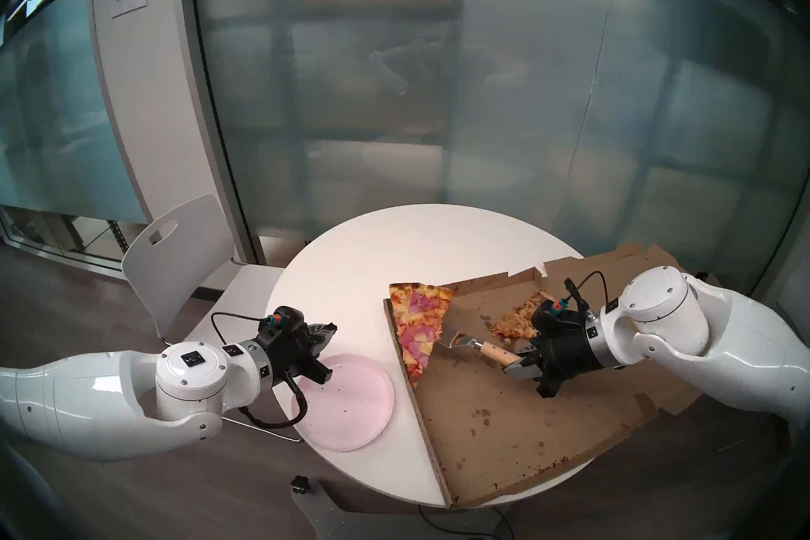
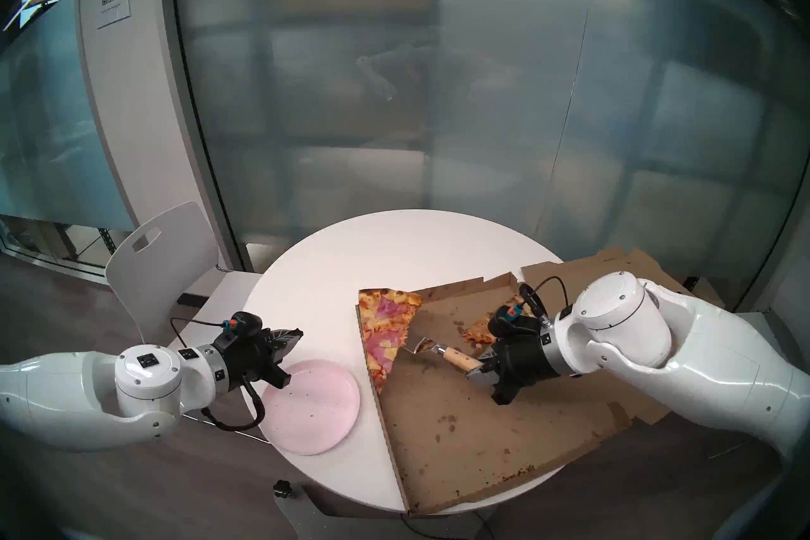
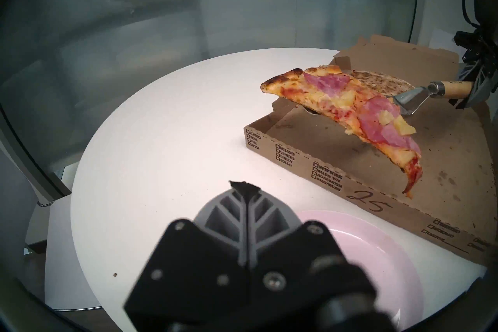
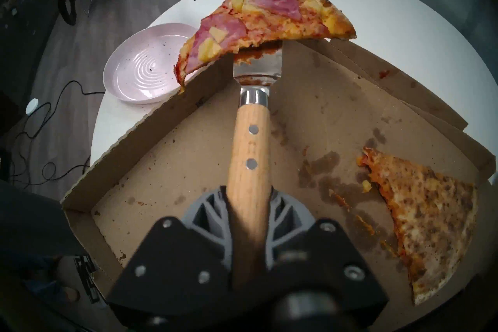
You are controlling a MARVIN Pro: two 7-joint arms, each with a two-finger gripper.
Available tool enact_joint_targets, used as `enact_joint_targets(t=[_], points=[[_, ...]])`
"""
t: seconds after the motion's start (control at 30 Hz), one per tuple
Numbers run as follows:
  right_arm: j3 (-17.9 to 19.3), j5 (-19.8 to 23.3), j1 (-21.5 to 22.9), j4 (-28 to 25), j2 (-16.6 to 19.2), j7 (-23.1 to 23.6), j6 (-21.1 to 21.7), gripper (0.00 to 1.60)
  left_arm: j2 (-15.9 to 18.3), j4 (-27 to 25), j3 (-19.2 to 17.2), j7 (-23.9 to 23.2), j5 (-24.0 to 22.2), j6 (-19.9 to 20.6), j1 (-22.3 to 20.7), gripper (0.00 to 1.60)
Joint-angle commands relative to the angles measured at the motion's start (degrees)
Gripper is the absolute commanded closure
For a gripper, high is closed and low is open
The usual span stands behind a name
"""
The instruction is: Put pizza slice onto the plate
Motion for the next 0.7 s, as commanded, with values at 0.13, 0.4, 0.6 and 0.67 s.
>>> enact_joint_targets(t=[0.13, 0.4, 0.6, 0.67], points=[[-0.5, -2.3, 3.8, -1.2, -3.9, 1.7, 2.4, 1.6, 5.0, 1.8, -2.4, -1.0, -2.6, -3.2, -1.1, 1.6], [-1.8, -4.8, 6.3, -1.5, -7.3, 3.4, 4.9, 1.6, 6.3, 4.0, -2.5, -2.4, -4.0, -5.0, -0.6, 1.6], [-3.2, -6.4, 7.6, -1.3, -9.8, 4.6, 6.1, 1.6, 6.8, 4.4, -2.1, -2.8, -5.0, -6.5, -0.5, 1.6], [-3.7, -7.0, 8.0, -1.2, -10.6, 4.9, 6.5, 1.6, 6.9, 4.5, -2.1, -3.0, -5.2, -6.9, -0.5, 1.6]])
